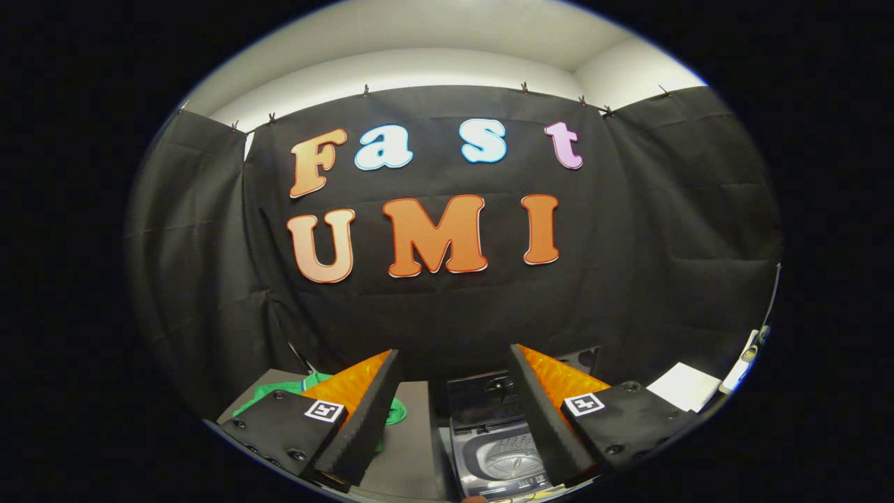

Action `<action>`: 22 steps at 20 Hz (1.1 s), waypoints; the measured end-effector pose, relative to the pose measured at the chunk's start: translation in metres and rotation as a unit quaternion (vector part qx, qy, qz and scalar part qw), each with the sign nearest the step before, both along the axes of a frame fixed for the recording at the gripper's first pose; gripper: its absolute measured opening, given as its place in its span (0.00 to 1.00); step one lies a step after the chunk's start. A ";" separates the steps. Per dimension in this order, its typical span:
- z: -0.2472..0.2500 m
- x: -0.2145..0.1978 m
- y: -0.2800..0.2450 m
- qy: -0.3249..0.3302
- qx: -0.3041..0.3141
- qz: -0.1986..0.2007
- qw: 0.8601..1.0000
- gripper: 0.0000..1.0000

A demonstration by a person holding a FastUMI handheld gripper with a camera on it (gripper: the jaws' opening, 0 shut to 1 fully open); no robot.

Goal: Put the clothes into the washing machine and then close the washing machine lid.

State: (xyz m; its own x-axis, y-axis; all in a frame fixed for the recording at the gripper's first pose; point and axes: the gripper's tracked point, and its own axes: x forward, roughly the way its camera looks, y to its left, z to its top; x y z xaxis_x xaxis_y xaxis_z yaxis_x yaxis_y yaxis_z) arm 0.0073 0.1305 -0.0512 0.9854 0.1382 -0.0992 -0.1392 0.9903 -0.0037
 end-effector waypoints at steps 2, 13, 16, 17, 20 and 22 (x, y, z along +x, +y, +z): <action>-0.018 -0.001 0.022 0.018 0.005 0.014 1.000 0.99; -0.096 -0.002 0.127 0.087 -0.013 0.090 0.992 0.99; -0.118 -0.008 0.147 0.105 -0.025 0.106 0.989 0.99; -0.126 -0.009 0.154 0.112 -0.029 0.111 0.987 0.99; -0.146 -0.012 0.168 0.125 -0.039 0.120 0.984 0.99; -0.158 -0.012 0.175 0.135 -0.043 0.121 0.983 0.99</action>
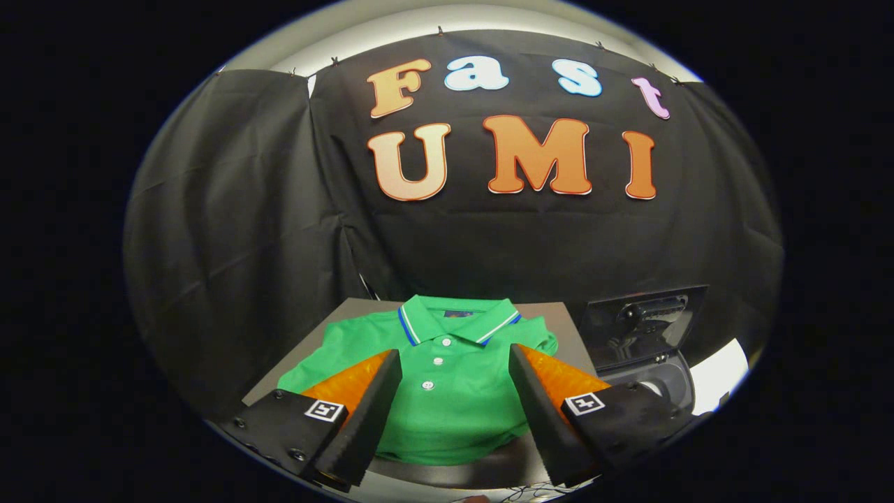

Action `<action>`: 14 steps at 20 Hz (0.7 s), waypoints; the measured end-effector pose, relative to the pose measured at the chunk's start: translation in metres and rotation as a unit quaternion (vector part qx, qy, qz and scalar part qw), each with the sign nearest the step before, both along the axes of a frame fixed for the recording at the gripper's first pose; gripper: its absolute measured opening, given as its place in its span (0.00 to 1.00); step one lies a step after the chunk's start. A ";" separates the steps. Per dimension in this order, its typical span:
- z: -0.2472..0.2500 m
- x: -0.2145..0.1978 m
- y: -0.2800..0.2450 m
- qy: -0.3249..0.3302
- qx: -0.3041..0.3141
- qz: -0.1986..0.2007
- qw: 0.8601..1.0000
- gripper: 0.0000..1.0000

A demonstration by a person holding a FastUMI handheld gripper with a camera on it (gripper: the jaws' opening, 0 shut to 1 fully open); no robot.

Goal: Put the clothes into the washing machine and then close the washing machine lid.

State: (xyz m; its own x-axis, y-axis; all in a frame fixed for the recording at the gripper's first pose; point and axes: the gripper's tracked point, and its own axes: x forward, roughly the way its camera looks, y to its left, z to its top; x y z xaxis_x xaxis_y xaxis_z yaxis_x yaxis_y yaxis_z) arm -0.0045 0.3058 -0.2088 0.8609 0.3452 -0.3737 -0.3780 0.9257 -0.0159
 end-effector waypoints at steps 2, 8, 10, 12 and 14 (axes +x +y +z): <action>-0.015 0.000 0.004 0.015 -0.004 0.000 1.000 0.99; -0.041 -0.002 0.009 0.040 -0.027 -0.004 0.999 0.99; -0.041 -0.002 0.008 0.043 -0.028 -0.005 0.999 0.95; -0.046 -0.001 0.005 0.050 -0.032 -0.010 0.998 0.92; -0.050 -0.003 0.007 0.056 -0.036 -0.005 0.998 0.88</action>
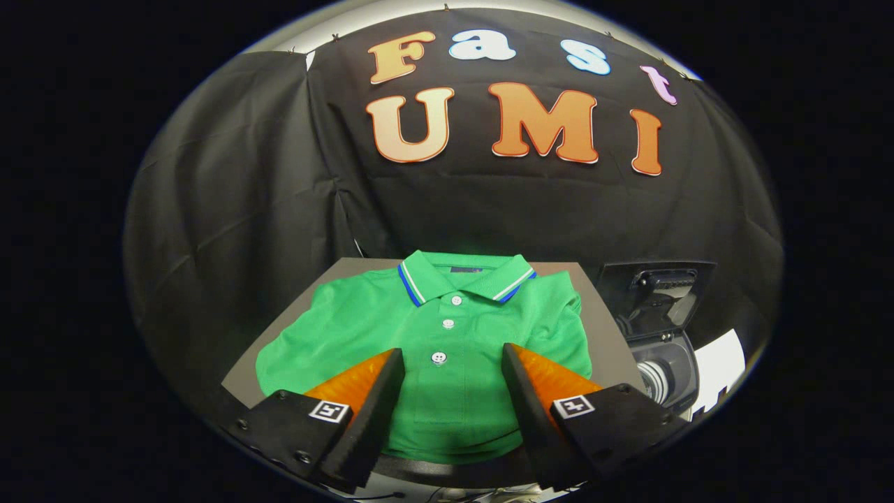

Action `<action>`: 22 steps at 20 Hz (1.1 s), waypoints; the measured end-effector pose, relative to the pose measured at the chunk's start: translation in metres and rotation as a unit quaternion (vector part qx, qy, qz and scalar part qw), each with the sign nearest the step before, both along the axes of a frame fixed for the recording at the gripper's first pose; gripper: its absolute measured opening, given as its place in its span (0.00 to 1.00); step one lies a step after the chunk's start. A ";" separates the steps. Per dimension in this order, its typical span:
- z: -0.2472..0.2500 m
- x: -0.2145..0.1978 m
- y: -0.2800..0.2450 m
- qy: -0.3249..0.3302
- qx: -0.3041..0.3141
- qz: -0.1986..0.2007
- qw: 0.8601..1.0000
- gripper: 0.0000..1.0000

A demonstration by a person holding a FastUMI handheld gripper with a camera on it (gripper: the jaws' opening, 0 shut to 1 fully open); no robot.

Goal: Put the clothes into the washing machine and then close the washing machine lid.

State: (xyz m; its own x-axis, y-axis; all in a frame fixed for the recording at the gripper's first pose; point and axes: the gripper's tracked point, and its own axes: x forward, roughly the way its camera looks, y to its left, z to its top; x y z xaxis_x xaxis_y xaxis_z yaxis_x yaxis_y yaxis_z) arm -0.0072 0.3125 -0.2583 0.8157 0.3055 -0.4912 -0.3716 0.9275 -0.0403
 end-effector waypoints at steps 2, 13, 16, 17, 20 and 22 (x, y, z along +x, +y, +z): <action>-0.001 -0.002 0.004 0.008 0.006 0.010 1.000 0.84; 0.018 -0.002 0.003 0.003 0.030 0.025 0.999 0.10; 0.045 -0.001 0.000 -0.018 0.039 0.032 0.999 0.09; 0.054 0.000 -0.005 -0.025 0.041 0.033 0.998 0.09; 0.078 -0.002 -0.023 -0.040 0.053 0.029 0.997 0.09; 0.096 0.001 -0.037 -0.050 0.061 0.023 0.997 0.09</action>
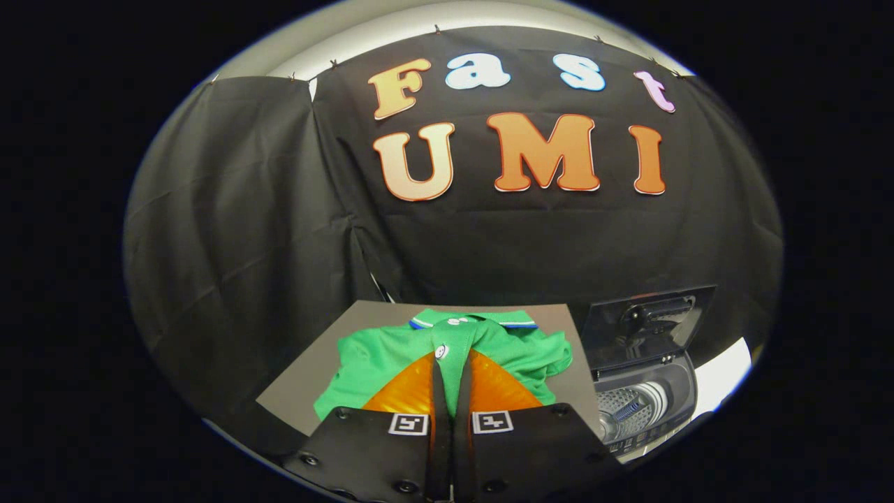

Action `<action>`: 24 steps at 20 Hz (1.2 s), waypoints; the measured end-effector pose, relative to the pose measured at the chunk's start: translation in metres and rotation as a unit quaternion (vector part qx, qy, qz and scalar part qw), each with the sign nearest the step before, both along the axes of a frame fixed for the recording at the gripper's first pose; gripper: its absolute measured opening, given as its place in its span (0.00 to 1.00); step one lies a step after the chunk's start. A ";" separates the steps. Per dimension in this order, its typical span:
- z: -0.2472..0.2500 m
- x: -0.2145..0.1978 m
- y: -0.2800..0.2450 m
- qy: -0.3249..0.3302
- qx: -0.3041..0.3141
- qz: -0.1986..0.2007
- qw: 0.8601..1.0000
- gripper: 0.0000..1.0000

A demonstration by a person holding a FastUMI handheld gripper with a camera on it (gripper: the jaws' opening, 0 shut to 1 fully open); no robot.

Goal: Put the clothes into the washing machine and then close the washing machine lid.

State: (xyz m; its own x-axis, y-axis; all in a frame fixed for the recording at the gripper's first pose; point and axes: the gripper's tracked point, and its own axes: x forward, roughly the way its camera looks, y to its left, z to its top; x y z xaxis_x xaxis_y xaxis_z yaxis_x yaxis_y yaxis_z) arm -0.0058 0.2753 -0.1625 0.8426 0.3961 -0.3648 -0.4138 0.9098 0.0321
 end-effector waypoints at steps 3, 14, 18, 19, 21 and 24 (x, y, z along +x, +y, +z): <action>0.022 0.011 -0.029 -0.015 0.008 -0.014 1.000 0.09; 0.073 0.048 -0.188 -0.055 0.004 -0.104 0.993 0.09; 0.074 0.061 -0.244 -0.053 0.005 -0.137 0.989 0.09; 0.074 0.065 -0.258 -0.053 0.003 -0.145 0.988 0.09; 0.071 0.072 -0.282 -0.050 0.001 -0.156 0.986 0.09; 0.061 0.081 -0.310 -0.040 0.003 -0.167 0.985 0.09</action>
